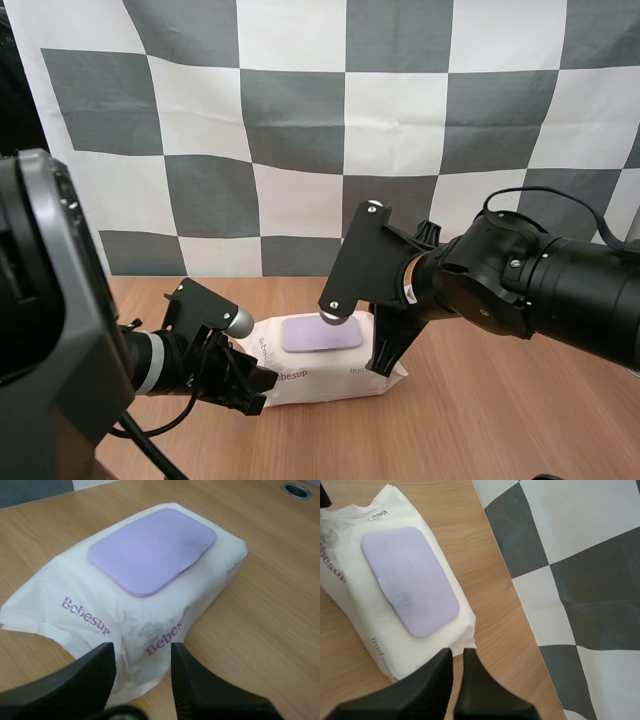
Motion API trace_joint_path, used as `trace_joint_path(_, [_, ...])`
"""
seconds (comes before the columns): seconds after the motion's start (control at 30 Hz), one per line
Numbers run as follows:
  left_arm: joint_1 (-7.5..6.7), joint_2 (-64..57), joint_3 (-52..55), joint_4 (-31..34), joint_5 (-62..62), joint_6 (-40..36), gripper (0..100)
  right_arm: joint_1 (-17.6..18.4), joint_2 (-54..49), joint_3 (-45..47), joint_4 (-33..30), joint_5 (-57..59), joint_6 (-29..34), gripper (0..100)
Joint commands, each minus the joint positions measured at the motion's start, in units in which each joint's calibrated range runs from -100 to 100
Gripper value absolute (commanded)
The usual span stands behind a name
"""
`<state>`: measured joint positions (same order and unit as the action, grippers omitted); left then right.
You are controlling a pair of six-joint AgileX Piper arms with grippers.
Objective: Open the wet wipes lid
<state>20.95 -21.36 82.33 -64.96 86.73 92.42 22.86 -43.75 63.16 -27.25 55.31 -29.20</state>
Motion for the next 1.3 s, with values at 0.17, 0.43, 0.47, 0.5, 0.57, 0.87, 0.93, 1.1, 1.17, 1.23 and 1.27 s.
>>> trace_joint_path(0.17, [-1.87,0.2,0.0,-0.8,-3.7,1.0,60,0.0,0.0,0.0,6.0,-2.5,-4.2,16])
trace_joint_path(0.43, [-1.87,5.8,0.0,-2.2,-7.8,1.0,60,0.0,0.0,0.0,12.4,-2.2,-8.1,24])
trace_joint_path(0.47, [-1.87,6.8,-0.1,-2.3,-8.2,1.0,60,0.0,0.0,0.0,12.6,-2.1,-8.1,24])
trace_joint_path(0.5, [-1.87,7.7,-0.2,-2.4,-8.2,1.0,60,0.0,0.0,0.0,12.9,-1.9,-8.3,24])
trace_joint_path(0.57, [-1.87,9.4,-1.0,-2.6,-6.9,1.0,60,0.0,0.0,0.0,14.8,-1.7,-10.0,24])
trace_joint_path(0.87, [-1.87,11.2,-1.1,-3.3,-6.5,1.0,32,0.0,4.0,0.0,23.5,0.1,-19.2,41])
trace_joint_path(0.93, [-1.87,11.2,-1.1,-3.3,-6.9,1.0,13,0.0,6.4,0.0,23.5,0.1,-19.3,53])
trace_joint_path(1.1, [-1.87,11.2,-1.1,-3.3,-8.0,1.0,0,0.0,10.4,0.0,23.5,0.1,-19.8,62])
trace_joint_path(1.17, [-1.87,11.2,-1.1,-3.3,-8.0,1.0,0,0.0,11.4,0.2,23.5,-0.7,-20.5,62])
trace_joint_path(1.23, [-1.87,11.2,-1.1,-3.3,-8.0,1.0,0,0.0,12.6,0.2,23.5,-1.9,-20.8,62])
trace_joint_path(1.27, [-1.87,11.2,-1.1,-3.3,-8.0,1.0,0,0.0,13.4,0.2,23.4,-2.4,-20.9,62])
